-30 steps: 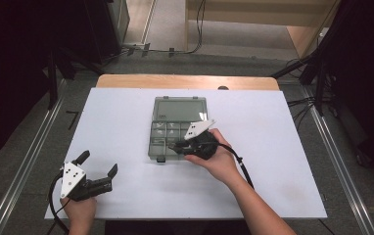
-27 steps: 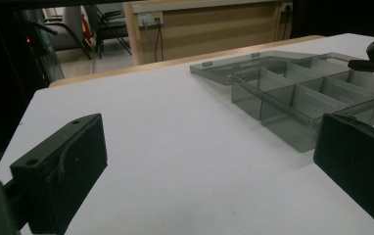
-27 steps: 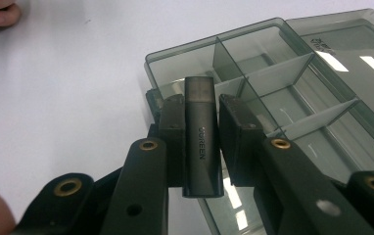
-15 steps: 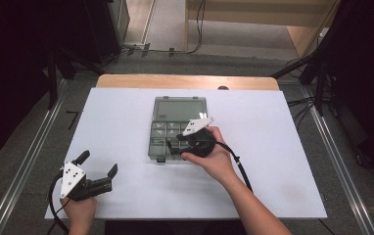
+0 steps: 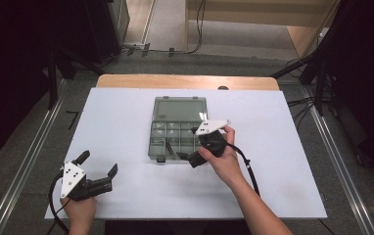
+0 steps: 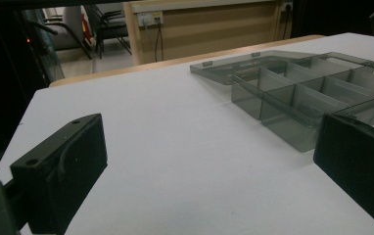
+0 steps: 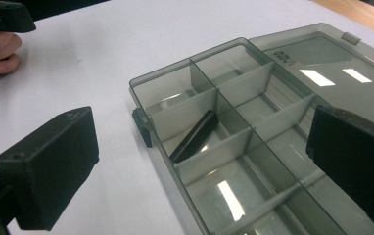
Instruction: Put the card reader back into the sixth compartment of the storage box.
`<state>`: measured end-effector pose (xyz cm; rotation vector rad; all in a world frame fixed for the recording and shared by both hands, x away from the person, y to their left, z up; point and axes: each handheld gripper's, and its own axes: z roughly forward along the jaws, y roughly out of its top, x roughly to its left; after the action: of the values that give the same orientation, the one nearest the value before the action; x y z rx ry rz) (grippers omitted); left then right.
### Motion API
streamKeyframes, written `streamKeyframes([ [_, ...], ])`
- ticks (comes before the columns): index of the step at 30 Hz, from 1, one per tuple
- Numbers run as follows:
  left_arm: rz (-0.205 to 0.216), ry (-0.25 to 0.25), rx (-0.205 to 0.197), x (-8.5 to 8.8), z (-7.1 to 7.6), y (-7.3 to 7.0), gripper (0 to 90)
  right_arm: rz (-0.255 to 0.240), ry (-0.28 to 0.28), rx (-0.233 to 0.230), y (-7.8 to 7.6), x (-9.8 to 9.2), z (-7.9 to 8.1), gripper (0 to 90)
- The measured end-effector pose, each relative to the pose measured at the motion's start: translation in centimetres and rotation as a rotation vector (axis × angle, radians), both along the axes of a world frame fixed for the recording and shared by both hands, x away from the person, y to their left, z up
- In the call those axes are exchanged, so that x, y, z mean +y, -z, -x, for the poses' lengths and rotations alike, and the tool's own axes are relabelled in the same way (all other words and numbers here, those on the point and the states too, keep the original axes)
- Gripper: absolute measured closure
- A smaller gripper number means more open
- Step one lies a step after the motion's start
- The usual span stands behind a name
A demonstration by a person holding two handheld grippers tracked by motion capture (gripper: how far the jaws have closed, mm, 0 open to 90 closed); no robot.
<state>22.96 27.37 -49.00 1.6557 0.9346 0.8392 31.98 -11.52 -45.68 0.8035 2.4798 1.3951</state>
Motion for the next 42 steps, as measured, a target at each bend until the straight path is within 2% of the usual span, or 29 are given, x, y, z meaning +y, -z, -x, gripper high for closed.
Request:
streamKeyframes([
  [14,-0.005,-0.003,0.000,-0.1,0.0,0.0,0.0,-0.027,0.031,-0.006,0.2,-2.9,1.1,0.0],
  [42,-0.007,-0.004,-0.001,-0.1,0.0,0.0,0.0,-0.057,0.097,-0.006,1.1,-7.2,2.9,0.0],
])
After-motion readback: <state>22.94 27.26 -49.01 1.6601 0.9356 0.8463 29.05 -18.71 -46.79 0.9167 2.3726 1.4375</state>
